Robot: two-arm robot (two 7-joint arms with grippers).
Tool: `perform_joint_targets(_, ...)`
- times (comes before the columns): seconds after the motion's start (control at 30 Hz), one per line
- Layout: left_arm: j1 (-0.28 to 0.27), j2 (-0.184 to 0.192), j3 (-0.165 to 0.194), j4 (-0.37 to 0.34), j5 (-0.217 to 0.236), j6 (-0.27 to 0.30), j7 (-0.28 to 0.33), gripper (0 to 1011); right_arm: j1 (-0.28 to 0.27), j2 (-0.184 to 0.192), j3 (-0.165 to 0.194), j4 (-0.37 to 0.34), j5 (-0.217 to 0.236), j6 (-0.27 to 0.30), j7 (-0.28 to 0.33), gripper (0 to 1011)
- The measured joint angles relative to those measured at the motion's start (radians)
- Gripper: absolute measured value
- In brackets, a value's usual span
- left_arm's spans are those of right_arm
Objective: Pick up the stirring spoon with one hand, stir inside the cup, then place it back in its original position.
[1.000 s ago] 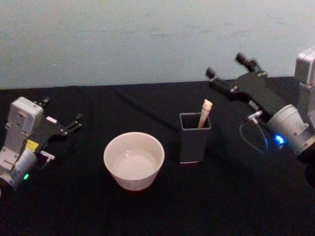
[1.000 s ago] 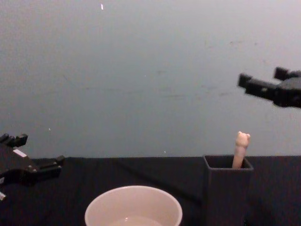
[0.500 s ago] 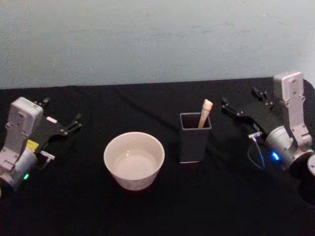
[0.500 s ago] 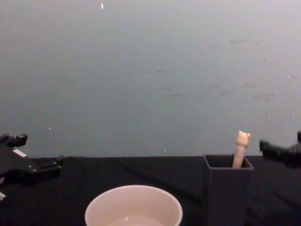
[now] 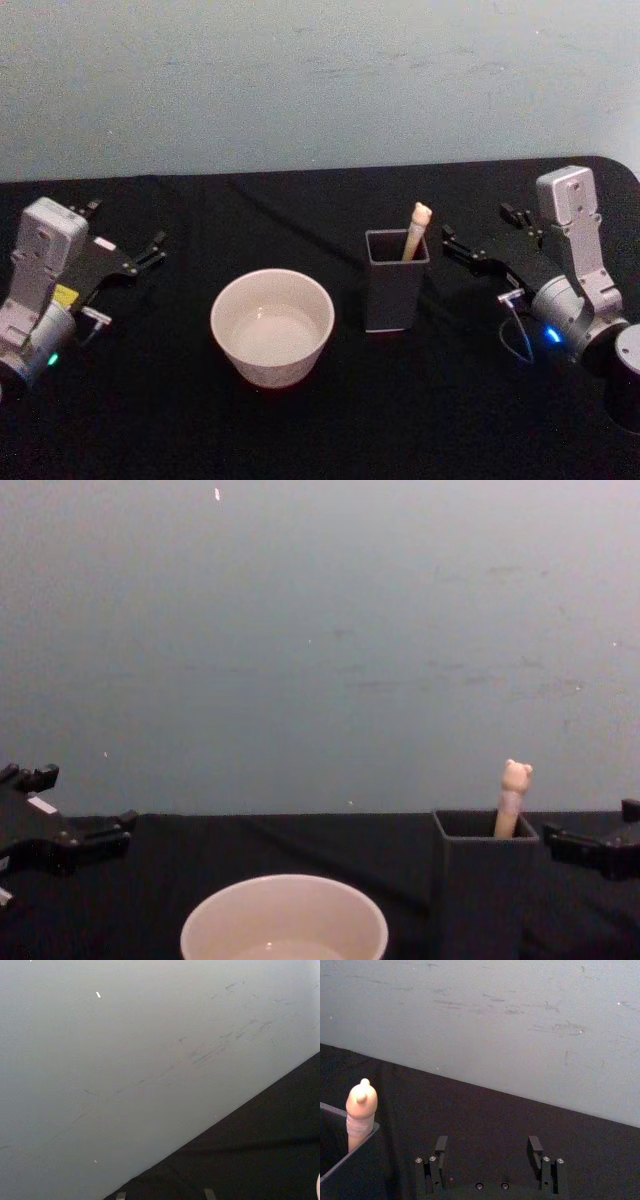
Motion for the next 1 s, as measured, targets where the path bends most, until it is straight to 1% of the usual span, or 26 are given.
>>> perform_joint_targets(1.0, 0.0, 0.0, 0.0, 0.0, 0.0, 0.0, 0.0, 1001, 0.001, 0.001, 0.001, -0.003, 0.004, -0.002, -0.004, 1000)
